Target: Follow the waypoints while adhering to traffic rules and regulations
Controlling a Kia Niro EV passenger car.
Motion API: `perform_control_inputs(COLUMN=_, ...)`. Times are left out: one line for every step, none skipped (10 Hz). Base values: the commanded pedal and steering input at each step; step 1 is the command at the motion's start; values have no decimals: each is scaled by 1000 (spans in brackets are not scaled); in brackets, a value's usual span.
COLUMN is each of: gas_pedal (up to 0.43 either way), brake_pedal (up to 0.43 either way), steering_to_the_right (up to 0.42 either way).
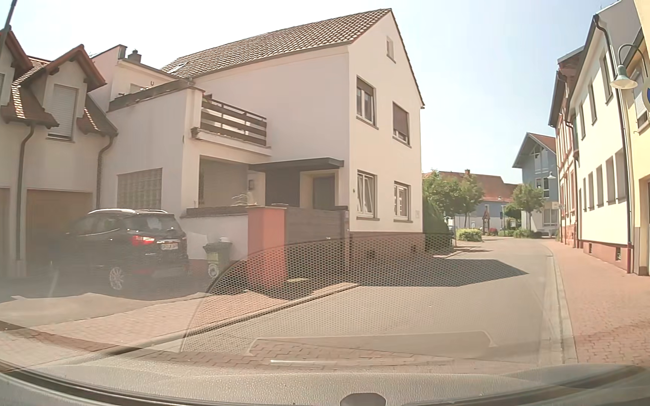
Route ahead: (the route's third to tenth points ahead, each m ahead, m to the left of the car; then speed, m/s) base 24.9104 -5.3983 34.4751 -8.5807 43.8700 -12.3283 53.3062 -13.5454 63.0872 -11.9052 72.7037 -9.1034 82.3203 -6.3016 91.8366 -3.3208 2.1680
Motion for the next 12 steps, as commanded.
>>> perform_control_inputs(gas_pedal=79, brake_pedal=0, steering_to_the_right=537)
perform_control_inputs(gas_pedal=79, brake_pedal=0, steering_to_the_right=479)
perform_control_inputs(gas_pedal=87, brake_pedal=0, steering_to_the_right=458)
perform_control_inputs(gas_pedal=87, brake_pedal=0, steering_to_the_right=428)
perform_control_inputs(gas_pedal=87, brake_pedal=0, steering_to_the_right=377)
perform_control_inputs(gas_pedal=87, brake_pedal=0, steering_to_the_right=312)
perform_control_inputs(gas_pedal=87, brake_pedal=0, steering_to_the_right=281)
perform_control_inputs(gas_pedal=87, brake_pedal=0, steering_to_the_right=228)
perform_control_inputs(gas_pedal=87, brake_pedal=0, steering_to_the_right=189)
perform_control_inputs(gas_pedal=87, brake_pedal=0, steering_to_the_right=166)
perform_control_inputs(gas_pedal=87, brake_pedal=0, steering_to_the_right=130)
perform_control_inputs(gas_pedal=98, brake_pedal=0, steering_to_the_right=102)
